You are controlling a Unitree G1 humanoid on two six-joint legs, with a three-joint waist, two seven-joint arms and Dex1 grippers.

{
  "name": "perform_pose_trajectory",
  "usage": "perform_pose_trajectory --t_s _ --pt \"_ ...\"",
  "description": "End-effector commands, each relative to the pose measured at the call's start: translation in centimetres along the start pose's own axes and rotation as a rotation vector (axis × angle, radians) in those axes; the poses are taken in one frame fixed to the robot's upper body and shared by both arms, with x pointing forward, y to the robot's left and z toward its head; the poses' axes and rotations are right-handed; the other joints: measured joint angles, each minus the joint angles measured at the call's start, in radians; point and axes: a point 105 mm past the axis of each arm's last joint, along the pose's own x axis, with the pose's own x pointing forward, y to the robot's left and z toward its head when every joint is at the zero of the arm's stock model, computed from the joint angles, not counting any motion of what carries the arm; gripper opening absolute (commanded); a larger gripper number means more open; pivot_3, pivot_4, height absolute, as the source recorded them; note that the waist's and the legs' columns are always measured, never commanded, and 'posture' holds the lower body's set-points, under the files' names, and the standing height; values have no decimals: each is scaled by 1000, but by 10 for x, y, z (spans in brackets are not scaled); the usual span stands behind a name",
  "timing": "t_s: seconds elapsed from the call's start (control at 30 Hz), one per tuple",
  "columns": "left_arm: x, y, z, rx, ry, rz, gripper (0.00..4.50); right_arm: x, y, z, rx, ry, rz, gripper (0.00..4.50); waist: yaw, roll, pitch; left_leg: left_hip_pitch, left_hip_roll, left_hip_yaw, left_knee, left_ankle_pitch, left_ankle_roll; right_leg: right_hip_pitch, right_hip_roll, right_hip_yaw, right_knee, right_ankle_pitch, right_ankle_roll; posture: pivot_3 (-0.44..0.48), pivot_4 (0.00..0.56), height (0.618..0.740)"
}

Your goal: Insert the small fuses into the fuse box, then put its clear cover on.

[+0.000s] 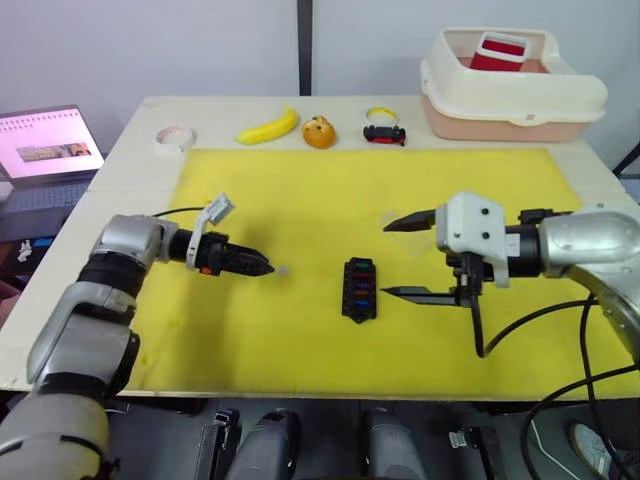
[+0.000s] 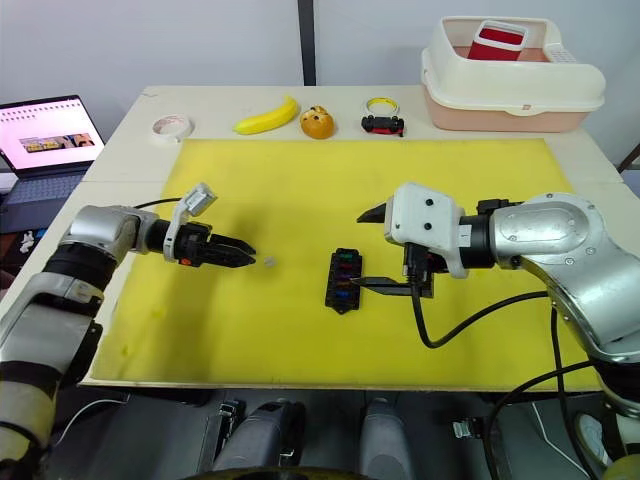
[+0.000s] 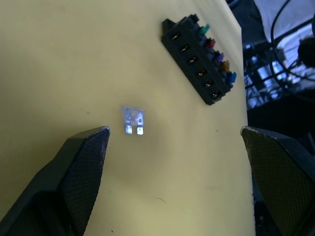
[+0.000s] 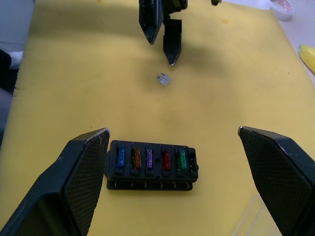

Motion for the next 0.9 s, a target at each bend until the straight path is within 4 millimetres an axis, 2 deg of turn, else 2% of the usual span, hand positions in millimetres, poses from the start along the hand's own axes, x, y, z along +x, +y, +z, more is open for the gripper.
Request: perform_pose_trajectory --t_s 0.03,0.17,0.27,0.6,0.9 --pt "-1 3 3 -36 3 21 4500 -1 -1 11 -49 -16 -22 4430 2 0 0 0 0 0 1 0 0 0 0 0 0 0 0 0 150 740" --pt "9 5 0 -89 -11 -7 4500 1 -2 9 -41 -6 -42 4430 2 0 0 0 0 0 3 -1 1 1 0 0 1 0 0 0 150 740" --pt "17 4 -6 -76 35 -23 4500 3 -2 6 -36 13 -49 4430 3 0 0 0 0 0 3 -1 1 1 0 0 1 0 0 0 150 740" --pt "38 1 -7 -62 75 -70 4500 4 0 6 -29 15 -50 4430 15 0 0 0 -1 0 5 -1 2 2 -1 0 1 0 0 0 150 740" --pt "47 0 -9 -55 94 -90 4500 4 0 5 -24 24 -62 4430 25 0 0 0 -2 0 6 -1 2 3 -1 0 1 0 1 0 150 740"
